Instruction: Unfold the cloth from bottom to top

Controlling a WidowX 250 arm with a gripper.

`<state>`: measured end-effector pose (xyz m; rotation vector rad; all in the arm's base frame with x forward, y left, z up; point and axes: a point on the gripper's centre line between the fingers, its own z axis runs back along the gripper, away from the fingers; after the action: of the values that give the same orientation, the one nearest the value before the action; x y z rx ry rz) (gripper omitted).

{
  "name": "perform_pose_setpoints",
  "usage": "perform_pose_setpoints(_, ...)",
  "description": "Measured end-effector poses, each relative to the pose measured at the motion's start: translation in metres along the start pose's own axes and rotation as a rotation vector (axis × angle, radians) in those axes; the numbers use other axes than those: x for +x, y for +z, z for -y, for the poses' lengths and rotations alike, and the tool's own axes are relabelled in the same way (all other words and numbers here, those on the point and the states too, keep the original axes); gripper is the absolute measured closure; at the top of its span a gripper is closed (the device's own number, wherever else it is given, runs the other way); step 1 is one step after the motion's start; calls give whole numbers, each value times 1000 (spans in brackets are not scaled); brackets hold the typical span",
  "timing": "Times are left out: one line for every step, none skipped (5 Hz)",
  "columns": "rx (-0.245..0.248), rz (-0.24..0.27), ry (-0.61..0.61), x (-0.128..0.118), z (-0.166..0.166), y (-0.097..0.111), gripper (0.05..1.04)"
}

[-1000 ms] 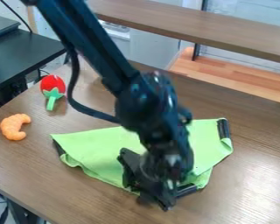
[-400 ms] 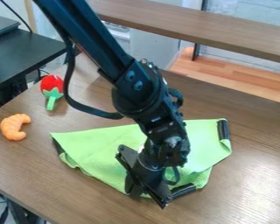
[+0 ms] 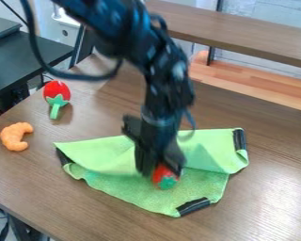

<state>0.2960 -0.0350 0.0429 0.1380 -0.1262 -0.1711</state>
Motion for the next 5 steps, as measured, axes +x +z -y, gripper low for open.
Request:
perform_pose_setpoints(-40, 2, 25, 15, -16, 16, 1034)
perform_pose_setpoints(-19, 24, 45, 32, -38, 24, 1034)
perform_pose_setpoints(23, 3, 65, 49, -54, 14, 1034)
perform_pose_setpoints(63, -2, 89, 67, -73, 11, 1034)
perform_pose_setpoints(80, -27, 128, 86, -93, 1, 1034)
